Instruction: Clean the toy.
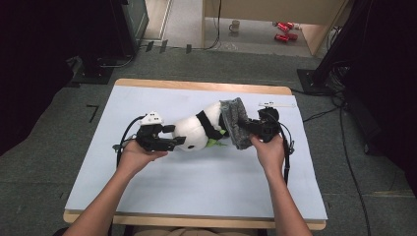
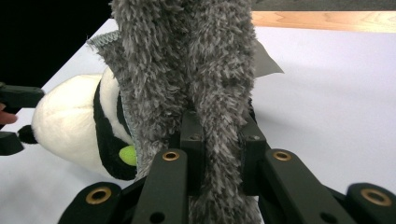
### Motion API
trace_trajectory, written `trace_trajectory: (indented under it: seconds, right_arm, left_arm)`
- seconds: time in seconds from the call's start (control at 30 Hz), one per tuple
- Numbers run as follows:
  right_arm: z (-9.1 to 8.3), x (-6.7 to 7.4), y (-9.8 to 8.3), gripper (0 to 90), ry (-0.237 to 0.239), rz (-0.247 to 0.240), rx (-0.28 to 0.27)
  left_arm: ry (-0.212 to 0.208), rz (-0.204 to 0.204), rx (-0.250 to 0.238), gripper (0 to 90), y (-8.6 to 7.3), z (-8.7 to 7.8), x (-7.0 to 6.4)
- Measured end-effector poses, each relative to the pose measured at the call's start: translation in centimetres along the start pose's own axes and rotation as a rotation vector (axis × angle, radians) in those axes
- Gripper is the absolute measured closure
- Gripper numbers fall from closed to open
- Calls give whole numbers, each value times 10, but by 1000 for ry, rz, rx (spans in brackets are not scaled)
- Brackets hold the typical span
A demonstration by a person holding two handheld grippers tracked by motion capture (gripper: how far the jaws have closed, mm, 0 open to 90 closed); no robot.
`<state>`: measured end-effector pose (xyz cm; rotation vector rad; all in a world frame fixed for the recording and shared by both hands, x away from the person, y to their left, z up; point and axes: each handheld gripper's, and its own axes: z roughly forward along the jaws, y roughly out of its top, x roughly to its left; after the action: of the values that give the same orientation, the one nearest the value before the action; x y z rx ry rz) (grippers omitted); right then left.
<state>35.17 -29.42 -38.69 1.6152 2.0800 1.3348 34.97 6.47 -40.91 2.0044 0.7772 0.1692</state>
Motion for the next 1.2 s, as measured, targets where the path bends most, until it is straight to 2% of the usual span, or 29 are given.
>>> trace_trajectory:
  seconds: [0.2,0.37,0.43,0.53,0.63,0.73,0.87,0.93,1.03,1.13,1.2]
  right_arm:
    - [1,1,0,772,2,5,-4]
    - [3,3,0,767,5,-2,-14]
    - [3,4,0,765,7,-2,-12]
    - [2,5,0,765,6,-7,-15]
    - [0,8,1,766,24,-10,-21]
    - [-3,15,3,766,41,-19,-27]
    - [-7,26,7,766,87,-26,-45]
    - [-10,35,9,767,115,-38,-52]
    - [-11,48,12,767,148,-61,-53]
    - [-7,63,10,766,195,-79,-28]
    - [-1,71,8,767,209,-94,8]
  left_arm:
    - [-6,21,3,298,3,12,7]
    - [49,75,21,280,3,22,9]
    - [72,86,12,298,3,25,9]
    - [86,51,5,416,3,27,11]
    - [122,-1,10,526,5,26,12]
    - [129,-41,7,602,7,26,12]
    - [97,-86,22,657,11,22,8]
    - [52,-140,31,660,15,17,5]
    - [31,-188,13,666,20,7,-3]
    - [18,-203,14,665,20,3,-13]
    - [13,-215,15,663,17,2,-19]
